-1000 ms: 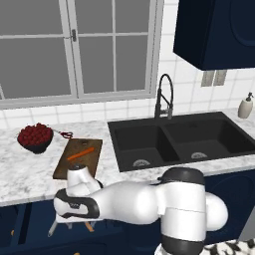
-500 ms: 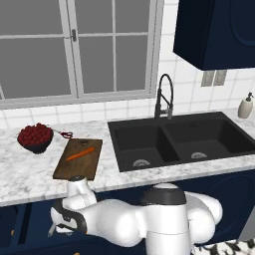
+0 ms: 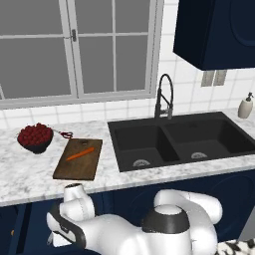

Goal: Place the appropriate cutting tool for cutting the carrot skin on the cutting board.

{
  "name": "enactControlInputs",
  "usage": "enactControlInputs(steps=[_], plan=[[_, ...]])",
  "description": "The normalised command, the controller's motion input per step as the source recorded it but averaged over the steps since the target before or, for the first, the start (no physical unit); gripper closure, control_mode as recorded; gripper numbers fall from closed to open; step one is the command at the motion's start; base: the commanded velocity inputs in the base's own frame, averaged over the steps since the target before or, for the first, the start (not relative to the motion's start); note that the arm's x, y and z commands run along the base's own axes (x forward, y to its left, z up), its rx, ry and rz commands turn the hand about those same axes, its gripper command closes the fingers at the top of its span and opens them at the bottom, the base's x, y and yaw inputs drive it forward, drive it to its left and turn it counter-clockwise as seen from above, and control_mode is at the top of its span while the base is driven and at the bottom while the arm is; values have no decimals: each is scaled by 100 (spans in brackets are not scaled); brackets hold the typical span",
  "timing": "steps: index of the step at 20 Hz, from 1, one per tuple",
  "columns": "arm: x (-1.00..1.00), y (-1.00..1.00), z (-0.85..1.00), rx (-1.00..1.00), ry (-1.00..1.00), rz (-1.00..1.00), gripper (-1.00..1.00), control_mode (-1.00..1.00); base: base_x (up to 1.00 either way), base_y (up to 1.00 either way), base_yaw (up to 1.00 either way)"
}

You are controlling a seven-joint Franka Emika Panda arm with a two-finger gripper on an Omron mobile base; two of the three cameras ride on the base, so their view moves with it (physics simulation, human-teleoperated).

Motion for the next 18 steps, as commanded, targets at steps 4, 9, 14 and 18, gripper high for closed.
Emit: enactControlInputs(steps=[4, 9, 14, 18], plan=[[-75, 0, 0, 0, 16, 0, -100, -100, 0, 0, 0], [-68, 2, 7, 0, 12, 0, -100, -100, 0, 0, 0], [13, 51, 42, 0, -18, 0, -100, -100, 0, 0, 0], [46, 64, 28, 0, -18, -1, -100, -100, 0, 0, 0]])
